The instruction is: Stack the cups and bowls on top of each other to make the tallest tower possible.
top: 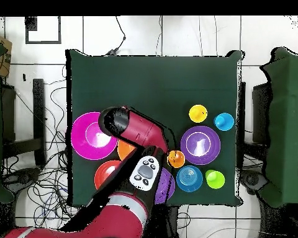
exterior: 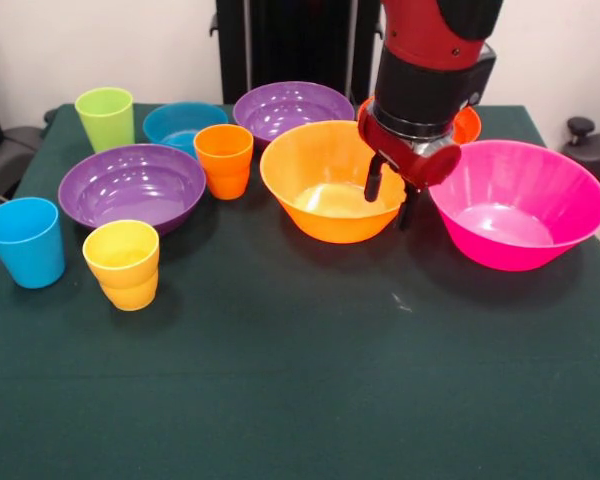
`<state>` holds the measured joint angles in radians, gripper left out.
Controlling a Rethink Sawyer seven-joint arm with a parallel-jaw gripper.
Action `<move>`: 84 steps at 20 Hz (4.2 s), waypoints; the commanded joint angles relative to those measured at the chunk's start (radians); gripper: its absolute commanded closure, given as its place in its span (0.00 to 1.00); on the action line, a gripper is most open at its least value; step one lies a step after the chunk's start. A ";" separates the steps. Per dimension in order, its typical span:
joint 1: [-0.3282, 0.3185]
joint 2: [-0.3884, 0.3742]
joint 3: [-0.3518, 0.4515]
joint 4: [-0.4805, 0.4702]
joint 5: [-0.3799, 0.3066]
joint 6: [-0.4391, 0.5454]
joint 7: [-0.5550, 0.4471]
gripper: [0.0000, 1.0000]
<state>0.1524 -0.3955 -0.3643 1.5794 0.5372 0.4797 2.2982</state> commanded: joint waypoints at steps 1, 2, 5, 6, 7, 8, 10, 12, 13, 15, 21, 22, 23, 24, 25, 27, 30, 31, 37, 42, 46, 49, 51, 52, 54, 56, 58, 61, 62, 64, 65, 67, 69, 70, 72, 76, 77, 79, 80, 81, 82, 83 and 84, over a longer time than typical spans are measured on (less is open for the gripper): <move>0.029 0.051 0.053 -0.036 0.039 -0.049 0.246 0.00; 0.028 0.053 0.055 -0.034 0.041 -0.050 0.244 0.00; 0.023 0.058 0.060 -0.028 0.044 -0.057 0.236 0.00; 0.022 0.060 0.061 -0.026 0.045 -0.058 0.233 0.00; 0.020 0.062 0.063 -0.024 0.045 -0.063 0.230 0.00; 0.019 0.064 0.063 -0.023 0.046 -0.066 0.230 0.00; 0.018 0.070 0.071 -0.013 0.049 -0.076 0.230 0.00; 0.019 0.073 0.077 -0.004 0.053 -0.081 0.230 0.00; 0.014 0.076 0.084 0.004 0.054 -0.089 0.225 0.00; 0.009 0.086 0.095 0.011 0.058 -0.114 0.221 0.00; -0.005 0.094 0.118 0.036 0.067 -0.176 0.207 0.00; -0.005 0.093 0.122 0.044 0.068 -0.186 0.206 0.00; -0.007 0.094 0.127 0.052 0.069 -0.201 0.206 0.00; -0.007 0.097 0.127 0.052 0.070 -0.203 0.207 0.00; -0.007 0.098 0.128 0.054 0.072 -0.206 0.207 0.00; -0.006 0.100 0.129 0.064 0.074 -0.218 0.210 0.00; -0.009 0.095 0.132 0.073 0.073 -0.214 0.202 0.00; -0.011 0.091 0.136 0.078 0.072 -0.209 0.198 0.00; -0.003 0.089 0.131 0.075 0.072 -0.183 0.198 0.00; -0.005 0.086 0.140 0.081 0.073 -0.180 0.196 1.00; -0.012 0.082 0.146 0.084 0.071 -0.172 0.188 1.00; -0.018 0.077 0.149 0.088 0.070 -0.166 0.181 1.00; -0.017 0.076 0.145 0.089 0.064 -0.160 0.175 1.00; -0.015 0.076 0.142 0.088 0.060 -0.163 0.172 1.00; -0.012 0.076 0.144 0.092 0.056 -0.177 0.169 1.00; -0.014 0.074 0.144 0.095 0.056 -0.183 0.170 1.00; -0.004 0.076 0.124 0.088 0.053 -0.189 0.175 1.00; 0.020 0.081 0.061 0.050 0.037 -0.175 0.173 1.00; 0.029 0.087 0.041 0.034 0.033 -0.172 0.174 1.00; 0.027 0.097 0.034 0.007 0.028 -0.171 0.161 1.00; 0.024 0.103 0.032 -0.007 0.026 -0.167 0.154 1.00; 0.017 0.117 0.026 -0.042 0.019 -0.149 0.137 1.00; 0.016 0.124 0.017 -0.070 0.017 -0.121 0.132 1.00; 0.018 0.126 0.012 -0.079 0.018 -0.110 0.134 1.00; 0.019 0.142 -0.001 -0.113 0.019 -0.084 0.137 1.00; 0.019 0.182 -0.028 -0.190 0.020 -0.031 0.146 1.00; 0.017 0.194 -0.034 -0.214 0.021 -0.016 0.148 1.00; 0.014 0.208 -0.044 -0.249 0.020 0.011 0.150 1.00; 0.014 0.213 -0.050 -0.264 0.021 0.026 0.154 1.00; 0.015 0.219 -0.056 -0.280 0.021 0.041 0.159 1.00; 0.017 0.222 -0.063 -0.292 0.022 0.053 0.164 1.00; 0.018 0.233 -0.075 -0.319 0.023 0.077 0.174 1.00; 0.019 0.237 -0.080 -0.331 0.024 0.088 0.179 1.00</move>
<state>0.1683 -0.2217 -0.4812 1.4172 0.5770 0.4342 2.3013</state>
